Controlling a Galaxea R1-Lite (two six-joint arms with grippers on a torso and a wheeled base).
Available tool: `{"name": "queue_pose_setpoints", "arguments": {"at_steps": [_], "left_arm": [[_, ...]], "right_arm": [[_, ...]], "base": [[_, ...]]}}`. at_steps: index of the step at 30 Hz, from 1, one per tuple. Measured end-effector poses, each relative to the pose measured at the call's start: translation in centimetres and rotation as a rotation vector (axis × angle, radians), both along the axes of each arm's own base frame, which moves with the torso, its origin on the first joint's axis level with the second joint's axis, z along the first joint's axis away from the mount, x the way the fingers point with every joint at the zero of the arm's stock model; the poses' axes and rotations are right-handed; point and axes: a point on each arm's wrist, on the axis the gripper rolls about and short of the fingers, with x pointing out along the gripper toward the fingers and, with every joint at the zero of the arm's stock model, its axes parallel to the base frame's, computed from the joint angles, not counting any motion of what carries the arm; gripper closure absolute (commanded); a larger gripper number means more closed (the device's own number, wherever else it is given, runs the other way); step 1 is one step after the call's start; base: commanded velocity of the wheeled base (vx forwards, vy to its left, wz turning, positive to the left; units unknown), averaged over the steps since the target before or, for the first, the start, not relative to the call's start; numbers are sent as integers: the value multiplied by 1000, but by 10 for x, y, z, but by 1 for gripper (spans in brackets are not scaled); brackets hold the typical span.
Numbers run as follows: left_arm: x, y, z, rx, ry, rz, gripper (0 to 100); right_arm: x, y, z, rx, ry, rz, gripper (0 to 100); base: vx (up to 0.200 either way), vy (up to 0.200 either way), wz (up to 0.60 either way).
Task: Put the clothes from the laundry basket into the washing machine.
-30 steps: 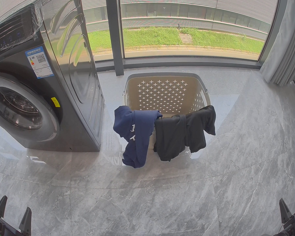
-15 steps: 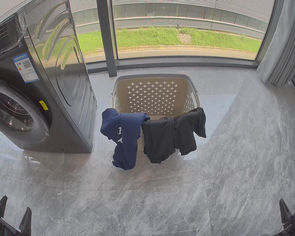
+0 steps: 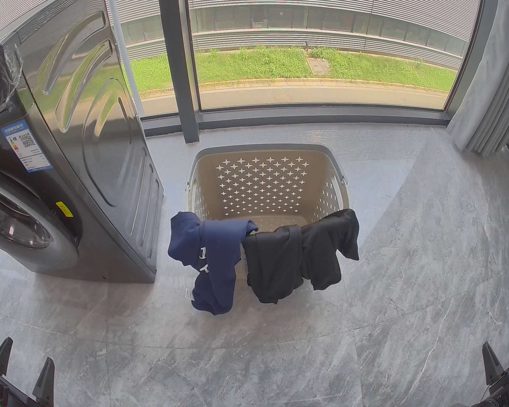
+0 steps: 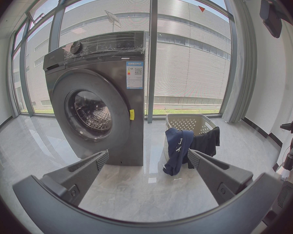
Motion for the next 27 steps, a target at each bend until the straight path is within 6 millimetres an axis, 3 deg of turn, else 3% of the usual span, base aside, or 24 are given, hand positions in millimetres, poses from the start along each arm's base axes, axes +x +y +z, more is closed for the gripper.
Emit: {"name": "queue_pose_setpoints", "arguments": {"at_steps": [13,22,27], "left_arm": [[0,0,0,0,0,0,0],[0,0,0,1,0,1,0],[0,0,0,1,0,1,0]], "right_arm": [[0,0,0,0,0,0,0],[0,0,0,0,0,0,0],[0,0,0,0,0,0,0]], "base": [[15,0,0],[0,-200,0],[0,0,0]]}}
